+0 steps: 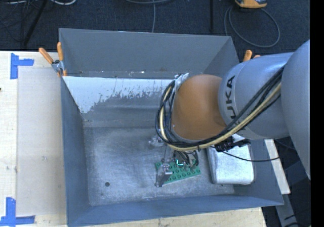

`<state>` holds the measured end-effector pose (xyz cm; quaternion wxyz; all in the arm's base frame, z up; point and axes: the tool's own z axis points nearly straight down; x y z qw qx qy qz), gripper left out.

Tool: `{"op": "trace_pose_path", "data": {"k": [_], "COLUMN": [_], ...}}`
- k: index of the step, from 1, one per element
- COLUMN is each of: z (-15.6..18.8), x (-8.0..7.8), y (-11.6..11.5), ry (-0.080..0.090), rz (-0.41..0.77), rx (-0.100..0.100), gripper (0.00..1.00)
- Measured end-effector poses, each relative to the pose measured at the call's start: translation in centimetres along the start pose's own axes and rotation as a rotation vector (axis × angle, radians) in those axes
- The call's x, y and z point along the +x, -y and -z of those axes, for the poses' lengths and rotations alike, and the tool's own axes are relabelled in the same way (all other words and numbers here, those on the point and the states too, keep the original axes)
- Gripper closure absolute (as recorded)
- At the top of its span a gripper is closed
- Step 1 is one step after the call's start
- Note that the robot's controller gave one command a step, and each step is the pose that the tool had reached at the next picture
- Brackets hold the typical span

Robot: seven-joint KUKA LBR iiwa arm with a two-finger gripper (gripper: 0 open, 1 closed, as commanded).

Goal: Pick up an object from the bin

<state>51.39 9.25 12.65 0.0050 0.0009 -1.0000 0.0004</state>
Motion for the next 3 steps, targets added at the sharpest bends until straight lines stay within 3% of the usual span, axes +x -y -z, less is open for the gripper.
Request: {"op": "trace_pose_path", "data": {"k": [1, 2, 3], "z": [-3.9, -3.8, 8.0], "x": [-0.8, -0.9, -2.1], "y": [6.8, 6.7, 6.0], "ry": [0.004, 0.006, 0.017], "rz": [-0.262, -0.263, -0.252], "rx": [0.0, -0.002, -0.004], "gripper": [0.0, 1.0, 1.0]}}
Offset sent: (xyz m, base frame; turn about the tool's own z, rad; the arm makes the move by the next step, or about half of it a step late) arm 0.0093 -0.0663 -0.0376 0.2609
